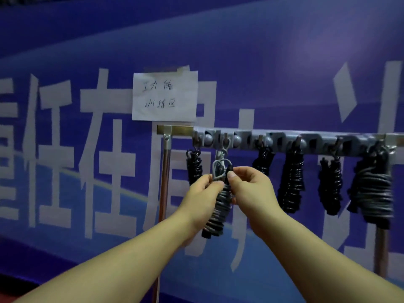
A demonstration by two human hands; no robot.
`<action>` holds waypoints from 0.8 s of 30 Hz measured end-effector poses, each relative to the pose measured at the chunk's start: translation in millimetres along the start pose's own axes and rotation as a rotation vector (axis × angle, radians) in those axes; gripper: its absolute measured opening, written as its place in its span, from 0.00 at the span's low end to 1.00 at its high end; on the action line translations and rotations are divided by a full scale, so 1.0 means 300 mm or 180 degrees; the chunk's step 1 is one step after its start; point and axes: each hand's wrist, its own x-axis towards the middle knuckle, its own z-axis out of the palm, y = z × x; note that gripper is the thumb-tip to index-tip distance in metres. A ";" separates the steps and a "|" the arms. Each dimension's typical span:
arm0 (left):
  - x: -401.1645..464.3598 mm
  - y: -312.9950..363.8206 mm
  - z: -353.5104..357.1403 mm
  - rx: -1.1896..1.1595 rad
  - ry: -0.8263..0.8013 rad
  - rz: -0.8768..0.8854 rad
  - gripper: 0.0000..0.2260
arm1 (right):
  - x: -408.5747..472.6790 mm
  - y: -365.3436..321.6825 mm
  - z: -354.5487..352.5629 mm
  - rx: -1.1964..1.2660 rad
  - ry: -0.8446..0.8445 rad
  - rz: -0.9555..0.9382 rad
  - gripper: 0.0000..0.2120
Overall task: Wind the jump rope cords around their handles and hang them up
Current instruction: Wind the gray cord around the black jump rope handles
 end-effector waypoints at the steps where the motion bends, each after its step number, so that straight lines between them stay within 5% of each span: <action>1: 0.015 0.018 0.001 -0.0106 -0.0008 0.0003 0.08 | 0.027 -0.018 0.003 -0.0083 0.0035 -0.0073 0.03; 12: 0.115 0.141 0.012 -0.0385 0.0612 0.0296 0.16 | 0.152 -0.171 0.035 -0.0635 0.0359 -0.0409 0.10; 24: 0.202 0.126 0.031 -0.0211 0.0902 -0.0020 0.23 | 0.201 -0.152 0.058 -0.0581 0.0600 0.0122 0.08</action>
